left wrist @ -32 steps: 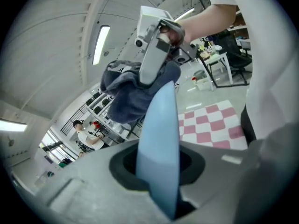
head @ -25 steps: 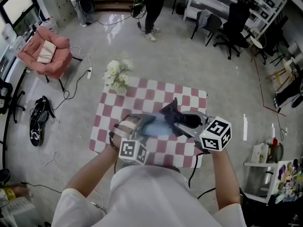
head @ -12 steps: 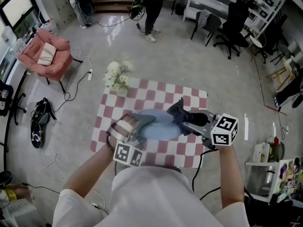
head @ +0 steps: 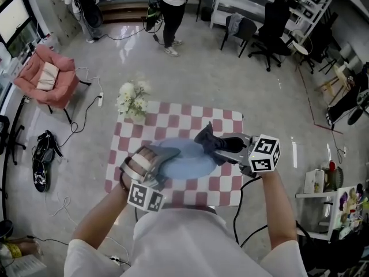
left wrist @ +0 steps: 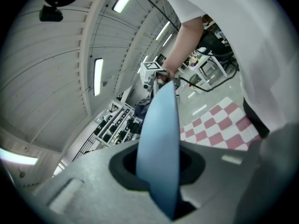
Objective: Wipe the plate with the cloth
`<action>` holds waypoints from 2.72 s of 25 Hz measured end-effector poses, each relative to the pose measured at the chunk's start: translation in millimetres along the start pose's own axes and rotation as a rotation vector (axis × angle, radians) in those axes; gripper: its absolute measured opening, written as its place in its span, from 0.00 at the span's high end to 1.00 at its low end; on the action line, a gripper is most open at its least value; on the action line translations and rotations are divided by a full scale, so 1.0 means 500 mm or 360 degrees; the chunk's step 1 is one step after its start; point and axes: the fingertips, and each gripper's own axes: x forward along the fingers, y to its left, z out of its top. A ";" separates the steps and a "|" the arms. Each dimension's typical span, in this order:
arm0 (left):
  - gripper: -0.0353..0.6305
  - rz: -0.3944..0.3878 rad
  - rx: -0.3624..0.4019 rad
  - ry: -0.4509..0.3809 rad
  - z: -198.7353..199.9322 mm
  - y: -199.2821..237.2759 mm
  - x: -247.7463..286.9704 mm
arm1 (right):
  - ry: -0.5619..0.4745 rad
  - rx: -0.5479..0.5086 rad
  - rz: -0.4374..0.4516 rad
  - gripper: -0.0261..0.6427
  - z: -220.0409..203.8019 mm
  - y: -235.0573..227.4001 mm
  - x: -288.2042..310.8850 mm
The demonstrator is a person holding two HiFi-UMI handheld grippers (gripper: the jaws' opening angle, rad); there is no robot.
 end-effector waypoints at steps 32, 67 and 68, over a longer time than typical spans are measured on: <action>0.83 0.0000 0.0311 -0.0242 0.096 -0.002 -0.012 | 0.0398 -0.0214 0.0150 0.77 -0.006 0.010 0.027; 0.83 0.0059 0.0323 -0.0245 0.098 -0.013 -0.031 | 0.0134 -0.0122 0.0373 0.76 0.081 0.097 0.088; 0.83 0.0056 0.0334 -0.0253 0.101 -0.014 -0.029 | 0.0122 -0.0120 0.0353 0.76 0.086 0.090 0.089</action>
